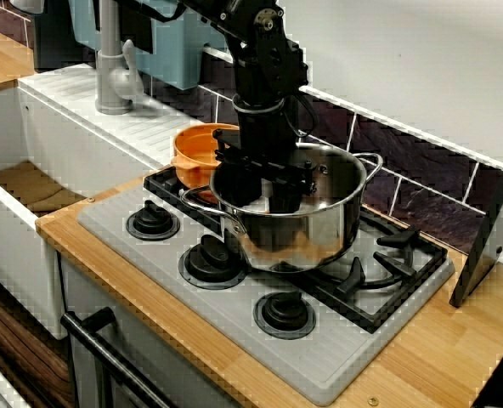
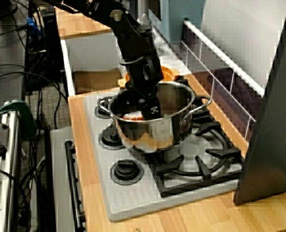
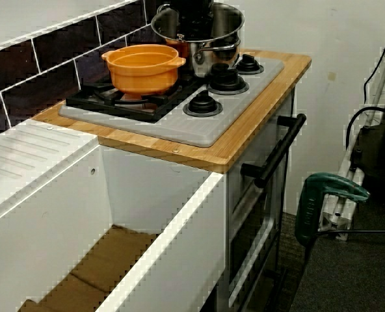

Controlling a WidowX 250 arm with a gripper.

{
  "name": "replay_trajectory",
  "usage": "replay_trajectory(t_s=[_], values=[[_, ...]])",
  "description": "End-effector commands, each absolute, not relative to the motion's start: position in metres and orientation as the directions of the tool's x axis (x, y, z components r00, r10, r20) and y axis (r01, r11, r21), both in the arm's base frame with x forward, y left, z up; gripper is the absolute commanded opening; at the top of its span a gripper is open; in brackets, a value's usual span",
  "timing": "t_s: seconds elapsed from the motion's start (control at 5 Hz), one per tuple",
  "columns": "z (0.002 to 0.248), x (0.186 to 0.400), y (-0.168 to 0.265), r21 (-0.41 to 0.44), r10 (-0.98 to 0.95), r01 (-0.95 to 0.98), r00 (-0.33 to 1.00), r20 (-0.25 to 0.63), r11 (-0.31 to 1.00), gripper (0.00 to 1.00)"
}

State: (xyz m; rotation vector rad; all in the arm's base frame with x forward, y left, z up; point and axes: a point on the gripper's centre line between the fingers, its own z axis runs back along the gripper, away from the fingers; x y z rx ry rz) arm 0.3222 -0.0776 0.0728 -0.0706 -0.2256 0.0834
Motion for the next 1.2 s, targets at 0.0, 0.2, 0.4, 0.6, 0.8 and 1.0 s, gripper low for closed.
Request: replay_trajectory(t_s=[0.0,0.2,0.4,0.6,0.8,1.0], values=[[0.086,0.329,-0.072,-0.11,0.113,-0.087,0.959,0.26,0.99,0.0],[0.096,0.329,-0.074,-0.127,0.119,-0.088,0.96,0.255,0.988,0.0],[0.11,0.329,-0.074,-0.151,0.13,-0.093,0.958,0.257,0.984,0.0],[0.119,0.328,-0.072,-0.158,0.135,-0.095,0.955,0.264,0.983,0.0],[0.121,0.326,-0.068,-0.159,0.138,-0.099,0.956,0.26,0.982,0.12],[0.125,0.325,-0.068,-0.159,0.138,-0.099,0.956,0.259,0.982,1.0]])
